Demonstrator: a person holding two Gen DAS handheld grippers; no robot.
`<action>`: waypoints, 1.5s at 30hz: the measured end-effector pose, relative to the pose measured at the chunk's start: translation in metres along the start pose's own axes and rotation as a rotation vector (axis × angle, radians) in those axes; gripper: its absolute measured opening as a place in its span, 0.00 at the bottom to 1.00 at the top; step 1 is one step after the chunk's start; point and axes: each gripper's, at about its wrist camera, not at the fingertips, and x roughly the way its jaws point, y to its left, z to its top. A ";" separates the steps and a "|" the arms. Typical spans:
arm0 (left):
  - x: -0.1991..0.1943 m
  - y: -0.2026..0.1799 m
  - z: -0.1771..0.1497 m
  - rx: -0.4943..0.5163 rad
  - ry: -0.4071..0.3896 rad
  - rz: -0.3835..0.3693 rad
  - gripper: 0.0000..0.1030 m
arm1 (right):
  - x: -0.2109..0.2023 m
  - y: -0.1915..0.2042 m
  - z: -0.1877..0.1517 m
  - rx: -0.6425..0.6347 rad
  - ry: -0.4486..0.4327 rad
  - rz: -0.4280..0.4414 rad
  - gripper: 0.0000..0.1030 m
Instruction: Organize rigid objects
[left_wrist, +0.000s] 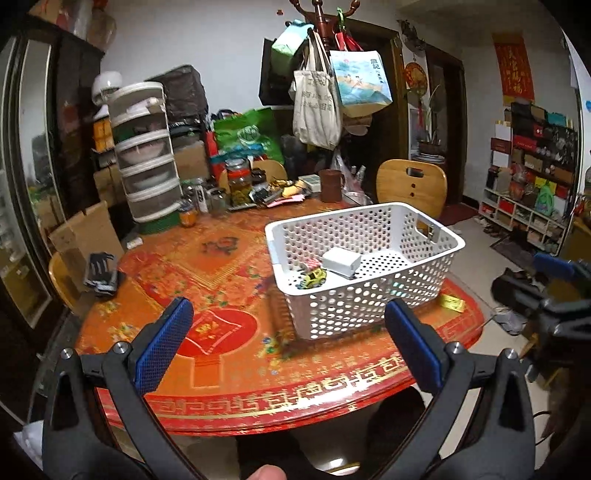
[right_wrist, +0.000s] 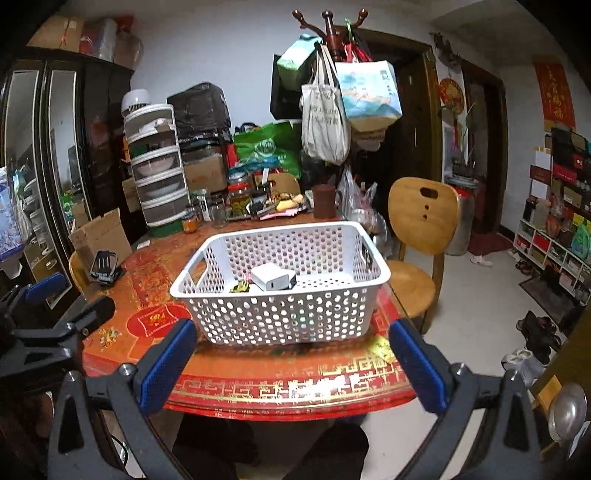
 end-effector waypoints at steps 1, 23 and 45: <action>0.002 0.001 0.002 -0.002 0.006 0.003 1.00 | 0.003 -0.001 -0.001 0.005 0.010 0.002 1.00; 0.025 0.004 0.002 -0.027 0.055 0.017 1.00 | 0.018 -0.012 -0.008 0.023 0.064 0.006 1.00; 0.030 -0.003 -0.003 -0.035 0.067 0.019 0.99 | 0.015 -0.012 -0.006 0.015 0.062 0.007 1.00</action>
